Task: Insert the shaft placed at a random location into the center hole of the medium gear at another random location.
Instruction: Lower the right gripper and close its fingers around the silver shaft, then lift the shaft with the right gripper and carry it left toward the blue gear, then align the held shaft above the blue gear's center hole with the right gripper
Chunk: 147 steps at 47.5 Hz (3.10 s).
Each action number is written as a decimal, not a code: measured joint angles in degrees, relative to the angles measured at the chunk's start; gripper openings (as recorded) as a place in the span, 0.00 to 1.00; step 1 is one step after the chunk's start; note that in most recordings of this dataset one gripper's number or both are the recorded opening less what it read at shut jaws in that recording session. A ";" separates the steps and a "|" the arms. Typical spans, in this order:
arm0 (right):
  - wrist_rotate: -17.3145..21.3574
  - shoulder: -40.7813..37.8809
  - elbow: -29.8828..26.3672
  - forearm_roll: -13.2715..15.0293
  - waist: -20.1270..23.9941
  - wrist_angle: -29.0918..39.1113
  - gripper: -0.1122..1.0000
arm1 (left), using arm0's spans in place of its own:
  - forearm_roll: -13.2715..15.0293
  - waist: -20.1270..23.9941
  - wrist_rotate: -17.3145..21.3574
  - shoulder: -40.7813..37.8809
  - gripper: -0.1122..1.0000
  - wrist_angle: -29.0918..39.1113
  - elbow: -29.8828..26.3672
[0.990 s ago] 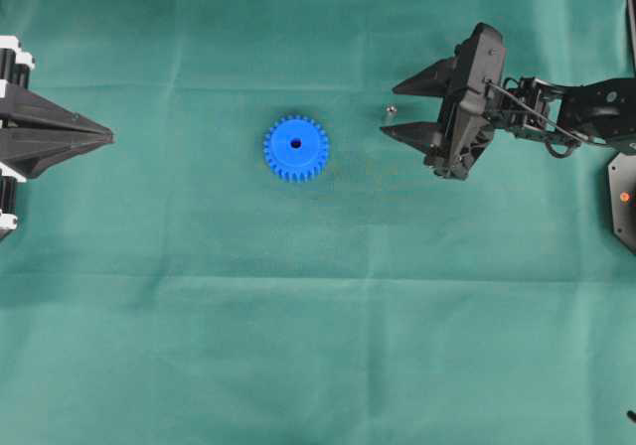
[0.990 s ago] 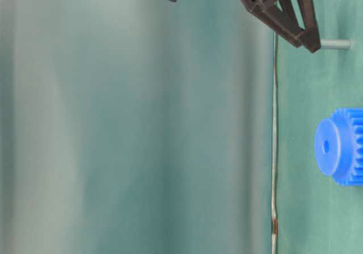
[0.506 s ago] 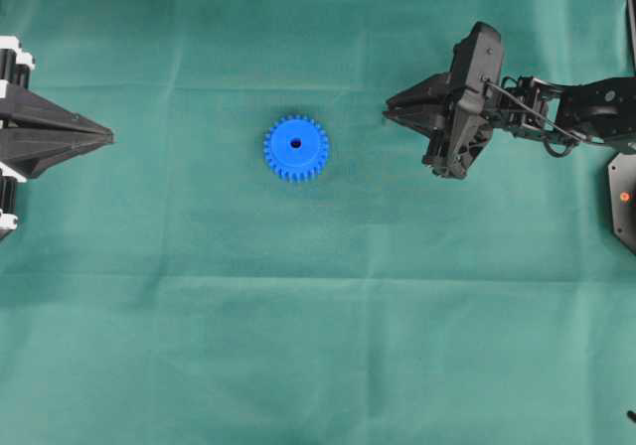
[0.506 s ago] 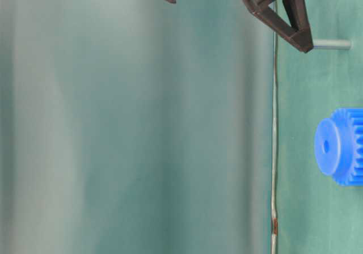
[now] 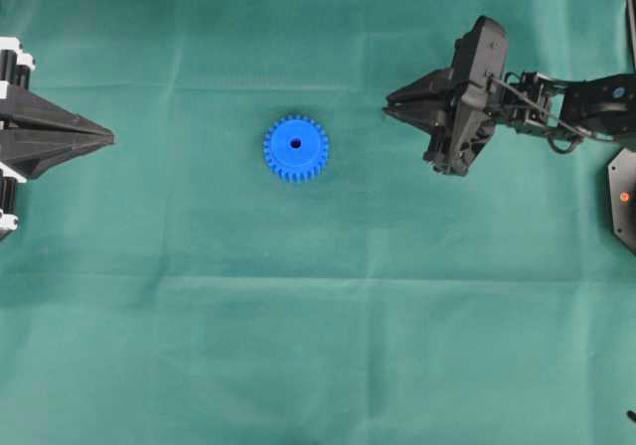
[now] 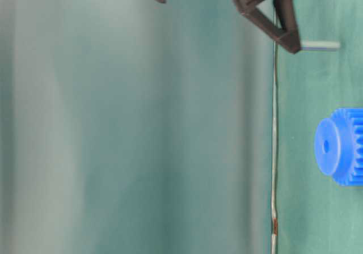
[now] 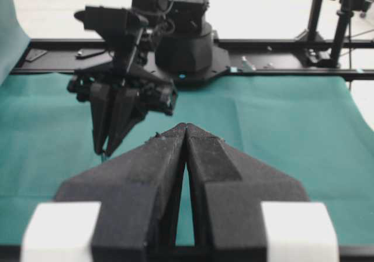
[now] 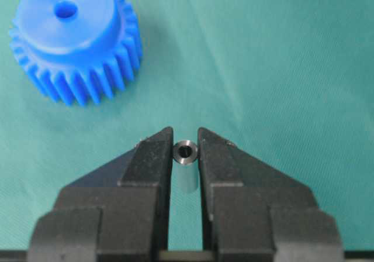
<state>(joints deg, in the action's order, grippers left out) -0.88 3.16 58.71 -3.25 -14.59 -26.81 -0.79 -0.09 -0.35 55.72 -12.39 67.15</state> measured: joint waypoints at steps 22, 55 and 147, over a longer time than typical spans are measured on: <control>0.00 8.35 -2.64 0.00 0.00 10.02 0.21 | 0.00 0.00 0.00 -0.09 0.10 0.44 0.00; 0.09 4.92 -6.94 0.00 2.02 10.11 0.21 | 0.00 0.00 -0.09 0.00 0.10 0.53 0.00; 0.09 -11.60 -22.85 0.00 7.91 10.90 0.21 | 0.00 -0.09 -0.26 -0.09 0.10 0.53 0.00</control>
<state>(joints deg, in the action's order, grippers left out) -0.79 -8.44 35.86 -3.25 -6.68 -15.91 -0.79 -0.18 -0.62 55.63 -11.87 67.15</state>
